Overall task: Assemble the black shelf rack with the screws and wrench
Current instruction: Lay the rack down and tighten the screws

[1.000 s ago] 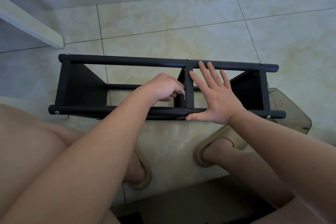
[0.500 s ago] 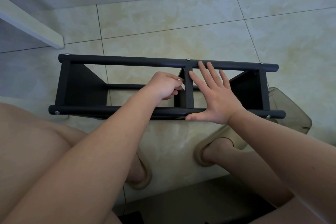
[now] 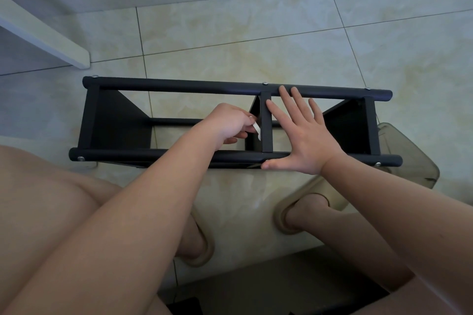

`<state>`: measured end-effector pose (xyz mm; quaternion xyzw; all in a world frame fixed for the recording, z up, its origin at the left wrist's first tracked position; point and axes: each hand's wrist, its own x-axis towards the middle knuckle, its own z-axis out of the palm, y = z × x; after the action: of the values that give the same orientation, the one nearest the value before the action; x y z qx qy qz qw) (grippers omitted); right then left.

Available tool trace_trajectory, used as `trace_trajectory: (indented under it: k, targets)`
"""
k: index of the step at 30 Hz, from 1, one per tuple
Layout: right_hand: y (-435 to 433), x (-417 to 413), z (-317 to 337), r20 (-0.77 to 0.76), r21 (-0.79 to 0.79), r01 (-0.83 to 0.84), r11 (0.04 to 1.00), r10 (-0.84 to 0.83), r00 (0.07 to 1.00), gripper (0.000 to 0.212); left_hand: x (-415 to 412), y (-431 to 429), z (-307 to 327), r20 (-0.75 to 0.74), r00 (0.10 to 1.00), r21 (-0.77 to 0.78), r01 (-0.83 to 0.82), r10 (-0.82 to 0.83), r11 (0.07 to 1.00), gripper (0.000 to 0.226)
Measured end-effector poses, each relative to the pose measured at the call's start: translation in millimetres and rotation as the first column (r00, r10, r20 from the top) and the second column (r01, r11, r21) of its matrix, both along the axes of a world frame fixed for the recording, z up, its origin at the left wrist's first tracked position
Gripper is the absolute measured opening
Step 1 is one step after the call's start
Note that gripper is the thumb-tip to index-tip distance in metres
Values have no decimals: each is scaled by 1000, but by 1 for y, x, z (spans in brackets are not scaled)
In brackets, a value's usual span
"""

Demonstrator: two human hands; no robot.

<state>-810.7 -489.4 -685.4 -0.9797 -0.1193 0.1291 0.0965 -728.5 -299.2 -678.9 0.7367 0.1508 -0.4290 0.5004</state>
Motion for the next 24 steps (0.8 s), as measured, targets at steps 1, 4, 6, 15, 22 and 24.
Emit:
trace_trajectory:
  k: [1,4,6,15,22,24]
  targets:
    - [0,0,0,0,0,-1,1000,1,1000,128,0,-1,0,-5,1000,-3,8,-8,1000,12]
    - [0,0,0,-3,-2,-2,1000,2,1000,128,-1,-3,-1,-18,999,-6,26,-26,1000,13]
    - [0,0,0,-5,-2,-1,1000,1,1000,129,-1,-4,-1,-38,999,-13,24,-25,1000,12]
    - [0,0,0,-1,14,2,1000,-2,1000,129,1,0,-5,-111,991,-33,70,-73,997,13]
    - [0,0,-1,-1,11,3,1000,-3,1000,129,2,3,-9,-59,985,-37,162,-164,986,15]
    - [0,0,0,-4,9,3,1000,-3,1000,129,2,5,-11,-40,981,-40,190,-192,981,15]
